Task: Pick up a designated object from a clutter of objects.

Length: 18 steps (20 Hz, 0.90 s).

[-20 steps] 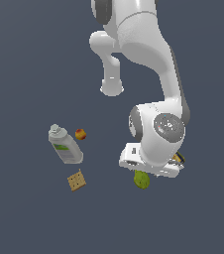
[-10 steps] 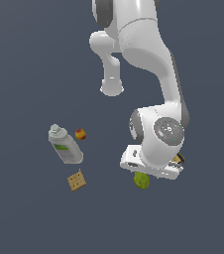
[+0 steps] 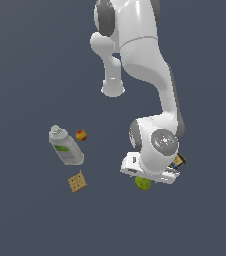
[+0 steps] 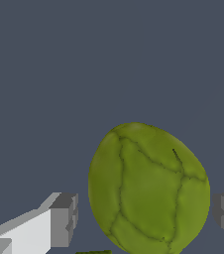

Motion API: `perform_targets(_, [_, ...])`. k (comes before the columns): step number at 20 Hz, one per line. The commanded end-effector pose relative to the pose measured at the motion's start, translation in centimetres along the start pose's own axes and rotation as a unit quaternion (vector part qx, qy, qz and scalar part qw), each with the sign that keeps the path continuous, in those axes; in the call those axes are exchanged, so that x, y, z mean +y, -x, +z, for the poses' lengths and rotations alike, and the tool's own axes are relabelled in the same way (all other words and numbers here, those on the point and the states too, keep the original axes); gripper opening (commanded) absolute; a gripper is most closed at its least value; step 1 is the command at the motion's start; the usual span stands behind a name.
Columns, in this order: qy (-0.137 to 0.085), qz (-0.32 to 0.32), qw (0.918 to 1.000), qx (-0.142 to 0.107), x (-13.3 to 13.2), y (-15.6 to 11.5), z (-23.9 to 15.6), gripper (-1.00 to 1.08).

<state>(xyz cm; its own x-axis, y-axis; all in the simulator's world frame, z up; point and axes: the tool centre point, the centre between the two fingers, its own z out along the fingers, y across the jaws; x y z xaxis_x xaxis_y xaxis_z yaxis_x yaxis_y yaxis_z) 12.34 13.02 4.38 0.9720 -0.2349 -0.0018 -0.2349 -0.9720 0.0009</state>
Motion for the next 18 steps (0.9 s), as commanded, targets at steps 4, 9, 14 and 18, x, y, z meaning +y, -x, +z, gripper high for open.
perform_targets(4, [0.000,0.000,1.0000,0.001,-0.06,-0.17,0.29,-1.00])
perform_targets(9, [0.000,0.000,1.0000,0.001,-0.06,-0.17,0.29,-1.00])
perform_targets(14, [0.000,0.000,1.0000,0.000,-0.08,-0.12,0.32,-1.00])
perform_targets(18, [0.000,0.000,1.0000,0.000,-0.18,-0.02,-0.13,-1.00])
